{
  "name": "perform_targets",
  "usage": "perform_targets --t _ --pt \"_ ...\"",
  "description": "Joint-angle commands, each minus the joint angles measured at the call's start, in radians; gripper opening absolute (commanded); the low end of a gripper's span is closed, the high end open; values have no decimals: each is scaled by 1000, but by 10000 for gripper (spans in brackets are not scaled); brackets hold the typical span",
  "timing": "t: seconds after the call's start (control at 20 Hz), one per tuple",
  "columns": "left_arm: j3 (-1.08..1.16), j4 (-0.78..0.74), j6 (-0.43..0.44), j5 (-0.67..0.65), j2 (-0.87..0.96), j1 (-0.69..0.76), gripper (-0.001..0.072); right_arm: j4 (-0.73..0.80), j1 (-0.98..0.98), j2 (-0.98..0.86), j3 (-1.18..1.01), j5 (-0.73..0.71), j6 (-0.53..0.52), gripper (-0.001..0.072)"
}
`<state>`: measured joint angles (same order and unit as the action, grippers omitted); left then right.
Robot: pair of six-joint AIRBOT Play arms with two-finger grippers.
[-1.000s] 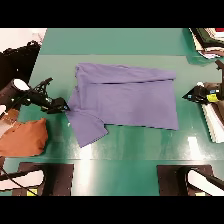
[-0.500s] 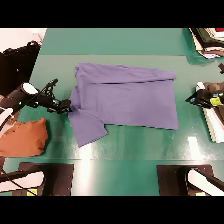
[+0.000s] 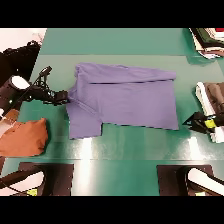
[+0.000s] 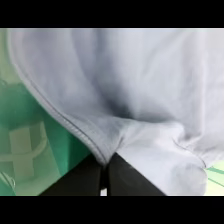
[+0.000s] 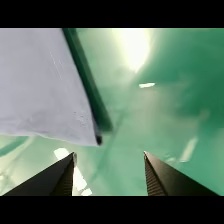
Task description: Fold the shirts.
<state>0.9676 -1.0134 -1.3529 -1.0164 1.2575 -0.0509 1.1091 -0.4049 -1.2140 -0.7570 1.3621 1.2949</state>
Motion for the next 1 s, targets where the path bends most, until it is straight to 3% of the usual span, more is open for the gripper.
perform_targets --t 0.0,0.25,0.35,0.4,0.65,0.95 --pt "3 0 -1 -6 -7 0 23 -109 19 -52 88 -102 -33 443" --pt "3 0 -2 -19 -7 0 23 -121 152 -100 50 -121 -33 405" --pt "3 -6 -3 -46 -15 0 22 -120 206 -97 35 -123 -42 114" --pt "3 -9 -9 -45 -32 0 21 -120 227 -87 27 -120 -60 31" --pt "81 -84 -49 -52 -262 0 22 -122 237 99 -122 -94 -65 16" --pt "552 -116 -55 -66 -491 0 22 -122 164 362 -611 -195 -65 16"
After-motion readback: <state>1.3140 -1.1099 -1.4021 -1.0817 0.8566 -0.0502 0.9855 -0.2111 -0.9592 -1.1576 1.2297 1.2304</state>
